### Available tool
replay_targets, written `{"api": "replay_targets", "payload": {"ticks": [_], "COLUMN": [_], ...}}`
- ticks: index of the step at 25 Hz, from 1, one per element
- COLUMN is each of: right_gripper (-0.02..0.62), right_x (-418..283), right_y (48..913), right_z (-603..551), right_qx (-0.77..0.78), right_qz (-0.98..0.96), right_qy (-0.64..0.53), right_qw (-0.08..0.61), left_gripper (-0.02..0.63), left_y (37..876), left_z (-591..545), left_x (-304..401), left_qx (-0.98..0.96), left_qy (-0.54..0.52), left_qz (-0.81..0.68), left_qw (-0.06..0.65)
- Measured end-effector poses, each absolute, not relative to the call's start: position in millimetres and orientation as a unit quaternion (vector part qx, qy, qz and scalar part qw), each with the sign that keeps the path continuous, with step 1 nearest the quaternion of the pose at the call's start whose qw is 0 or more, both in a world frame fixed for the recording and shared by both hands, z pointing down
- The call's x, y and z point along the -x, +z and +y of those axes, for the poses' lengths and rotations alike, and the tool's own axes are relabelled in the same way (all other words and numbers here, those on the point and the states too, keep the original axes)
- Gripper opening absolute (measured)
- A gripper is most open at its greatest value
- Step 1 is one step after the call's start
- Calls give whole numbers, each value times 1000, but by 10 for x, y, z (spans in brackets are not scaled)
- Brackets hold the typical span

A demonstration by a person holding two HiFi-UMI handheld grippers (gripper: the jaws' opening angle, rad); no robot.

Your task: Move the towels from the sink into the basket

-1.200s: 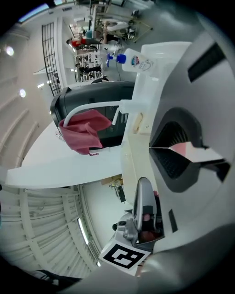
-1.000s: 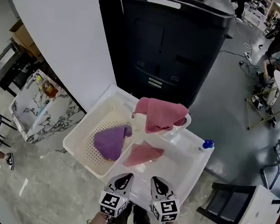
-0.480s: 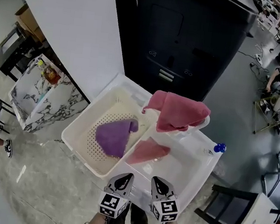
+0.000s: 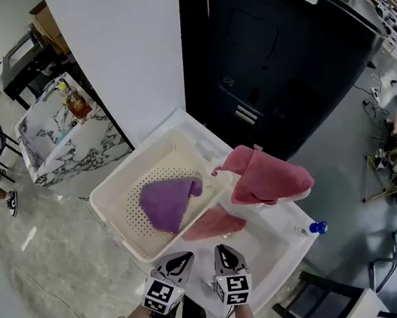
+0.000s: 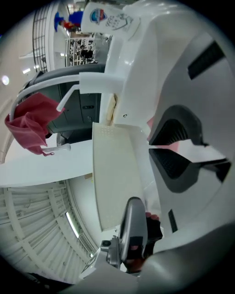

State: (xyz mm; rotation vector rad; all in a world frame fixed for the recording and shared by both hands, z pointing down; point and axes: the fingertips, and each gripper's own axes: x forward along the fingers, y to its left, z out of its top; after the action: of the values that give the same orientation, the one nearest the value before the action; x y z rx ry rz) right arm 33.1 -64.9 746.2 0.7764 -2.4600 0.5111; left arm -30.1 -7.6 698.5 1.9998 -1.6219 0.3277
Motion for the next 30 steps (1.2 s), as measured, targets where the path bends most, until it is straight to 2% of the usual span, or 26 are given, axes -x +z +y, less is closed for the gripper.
{"api": "replay_targets", "payload": {"ticks": [11,12,13,20,30], "right_gripper": [34,60,134,206,216], "right_x": [-20,10,35,113,125], "right_y": [8133,8187,8247,8664,8982], "right_z": [-932,-931,-924,-844,-758], "right_qx": [-253,-247,-241,-213,-201], "right_qz": [-897,-896,-895,-880,-864], "right_qy": [182,186,191,205,229], "right_qw": [315,318,323,372,401], "left_gripper": [8,8,8,8,8], "left_y": [7041,7040,7045,7086,7114], "left_z": [-119,-118,-113,-84,-81], "left_x": [294,299,305,325,296], "left_qx": [-741,-740,-740,-737,-741], "left_qy": [116,116,116,118,120], "left_qz": [-597,-597,-597,-595,-589], "left_qw": [286,287,288,298,301]}}
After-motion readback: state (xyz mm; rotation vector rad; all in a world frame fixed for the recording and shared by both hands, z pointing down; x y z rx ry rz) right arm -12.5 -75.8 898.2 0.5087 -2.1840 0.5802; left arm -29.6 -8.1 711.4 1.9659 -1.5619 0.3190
